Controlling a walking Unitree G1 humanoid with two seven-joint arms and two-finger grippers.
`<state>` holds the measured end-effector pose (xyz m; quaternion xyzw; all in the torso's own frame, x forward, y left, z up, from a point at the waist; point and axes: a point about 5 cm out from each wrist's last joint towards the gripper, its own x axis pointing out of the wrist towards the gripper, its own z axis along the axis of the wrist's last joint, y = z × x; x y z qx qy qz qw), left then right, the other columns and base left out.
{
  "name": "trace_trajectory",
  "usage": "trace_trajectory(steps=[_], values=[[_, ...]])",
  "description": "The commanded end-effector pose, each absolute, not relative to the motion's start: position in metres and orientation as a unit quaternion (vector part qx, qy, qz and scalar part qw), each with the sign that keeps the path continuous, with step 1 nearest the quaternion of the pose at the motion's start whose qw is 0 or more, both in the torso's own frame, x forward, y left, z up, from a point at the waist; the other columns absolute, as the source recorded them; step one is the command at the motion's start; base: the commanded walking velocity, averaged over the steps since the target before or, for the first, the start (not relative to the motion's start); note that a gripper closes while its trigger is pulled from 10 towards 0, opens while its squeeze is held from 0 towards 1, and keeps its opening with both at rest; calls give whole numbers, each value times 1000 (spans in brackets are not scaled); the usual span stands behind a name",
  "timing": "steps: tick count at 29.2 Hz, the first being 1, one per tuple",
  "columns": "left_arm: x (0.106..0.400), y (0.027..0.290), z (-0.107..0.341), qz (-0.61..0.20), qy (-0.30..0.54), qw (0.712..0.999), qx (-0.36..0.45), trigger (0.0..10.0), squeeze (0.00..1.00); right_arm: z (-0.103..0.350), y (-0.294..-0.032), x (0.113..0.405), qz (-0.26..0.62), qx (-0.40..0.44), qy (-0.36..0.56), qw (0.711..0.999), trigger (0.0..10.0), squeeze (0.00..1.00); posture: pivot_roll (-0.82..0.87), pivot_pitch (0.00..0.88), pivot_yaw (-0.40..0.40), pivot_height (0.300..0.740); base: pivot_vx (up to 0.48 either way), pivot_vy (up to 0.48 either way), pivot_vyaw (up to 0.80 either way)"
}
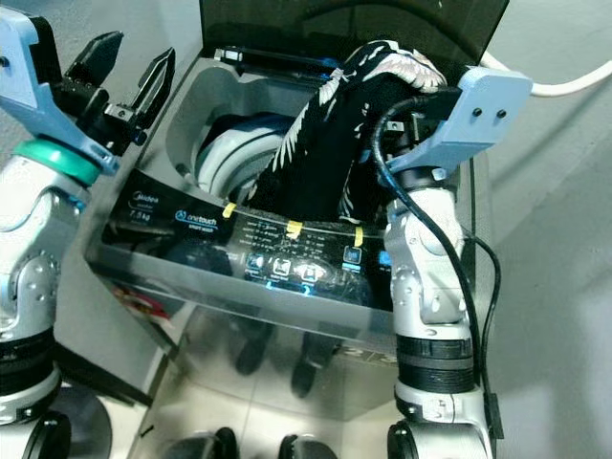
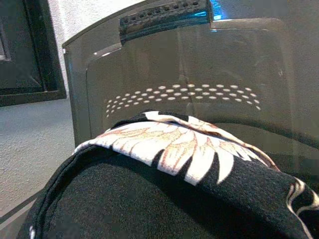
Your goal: Clothes washing
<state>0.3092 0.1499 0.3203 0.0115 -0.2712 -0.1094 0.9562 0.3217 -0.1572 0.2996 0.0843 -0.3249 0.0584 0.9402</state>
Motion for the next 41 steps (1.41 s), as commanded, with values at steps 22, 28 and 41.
trace_trajectory(steps=[22,28,41], values=[[321,157,308,-70,-259,963,13,10000,0,297,-149,325,84,97,-313,941,10000,0,17,44,2,740,0,0,0],[322,158,307,-68,-259,964,14,10000,0,297,-145,325,94,101,-312,940,10000,0,16,40,-2,740,-205,0,0],[322,157,306,-69,-259,963,15,10000,0,296,-145,324,97,89,-309,942,10000,0,15,44,0,740,-249,0,0]])
